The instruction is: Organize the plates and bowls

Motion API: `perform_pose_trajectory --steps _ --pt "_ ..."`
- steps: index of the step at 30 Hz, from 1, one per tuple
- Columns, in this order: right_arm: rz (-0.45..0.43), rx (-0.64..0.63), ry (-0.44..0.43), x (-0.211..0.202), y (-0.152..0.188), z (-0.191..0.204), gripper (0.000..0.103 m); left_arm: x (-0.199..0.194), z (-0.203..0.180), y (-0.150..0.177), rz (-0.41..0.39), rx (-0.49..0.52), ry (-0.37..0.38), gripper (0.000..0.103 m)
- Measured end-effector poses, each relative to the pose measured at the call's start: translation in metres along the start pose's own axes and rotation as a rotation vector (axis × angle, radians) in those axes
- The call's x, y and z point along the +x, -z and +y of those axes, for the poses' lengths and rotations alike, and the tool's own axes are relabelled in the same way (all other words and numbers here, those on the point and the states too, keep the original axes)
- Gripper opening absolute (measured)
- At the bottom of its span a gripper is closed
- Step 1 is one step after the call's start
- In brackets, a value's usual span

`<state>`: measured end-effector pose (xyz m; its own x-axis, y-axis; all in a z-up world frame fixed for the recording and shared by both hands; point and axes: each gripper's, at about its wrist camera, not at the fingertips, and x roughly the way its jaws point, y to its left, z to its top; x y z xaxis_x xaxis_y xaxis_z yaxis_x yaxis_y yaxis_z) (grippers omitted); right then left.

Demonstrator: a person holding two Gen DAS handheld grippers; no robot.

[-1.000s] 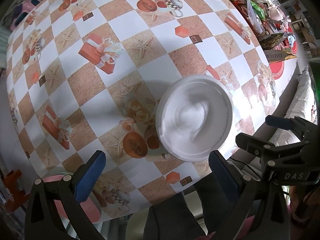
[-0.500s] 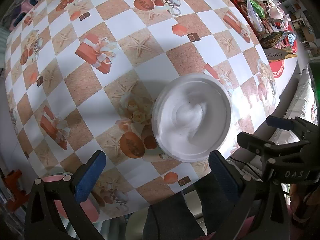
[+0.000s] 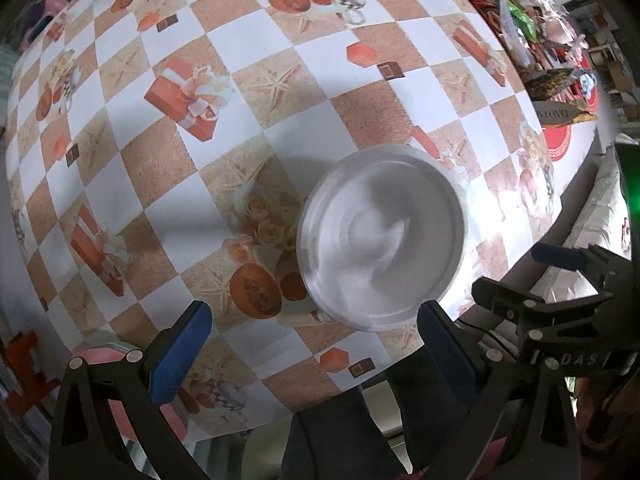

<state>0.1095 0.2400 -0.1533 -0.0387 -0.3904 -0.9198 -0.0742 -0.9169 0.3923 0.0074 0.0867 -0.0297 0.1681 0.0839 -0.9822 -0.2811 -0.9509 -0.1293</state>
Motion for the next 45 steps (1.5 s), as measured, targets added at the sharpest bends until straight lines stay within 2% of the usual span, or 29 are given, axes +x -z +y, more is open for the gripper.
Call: perform_pose_trajectory --steps 7,16,22,29,35,40,45 --pt "0.017 -0.010 0.027 0.011 -0.012 -0.002 0.101 0.023 0.005 -0.009 -0.010 -0.055 -0.029 0.103" --pt "0.021 -0.091 0.120 0.038 -0.043 0.012 0.101 0.054 0.016 -0.013 -0.011 -0.151 -0.072 0.103" --pt "0.009 -0.131 0.163 0.050 -0.058 0.020 0.101 0.068 0.021 -0.014 -0.005 -0.178 -0.092 0.103" --pt "0.014 -0.141 0.142 0.062 -0.075 0.026 0.101 0.089 0.021 -0.014 0.018 -0.191 -0.107 0.103" --pt "0.029 -0.142 0.098 0.078 -0.084 0.031 0.102 0.101 0.032 -0.013 0.025 -0.212 -0.069 0.103" --pt "0.031 -0.153 0.096 0.082 -0.087 0.038 0.103 0.104 0.042 -0.014 0.026 -0.234 -0.060 0.103" --pt "0.061 -0.154 0.095 0.083 -0.094 0.018 0.103 0.107 0.056 -0.012 0.043 -0.241 -0.045 0.101"
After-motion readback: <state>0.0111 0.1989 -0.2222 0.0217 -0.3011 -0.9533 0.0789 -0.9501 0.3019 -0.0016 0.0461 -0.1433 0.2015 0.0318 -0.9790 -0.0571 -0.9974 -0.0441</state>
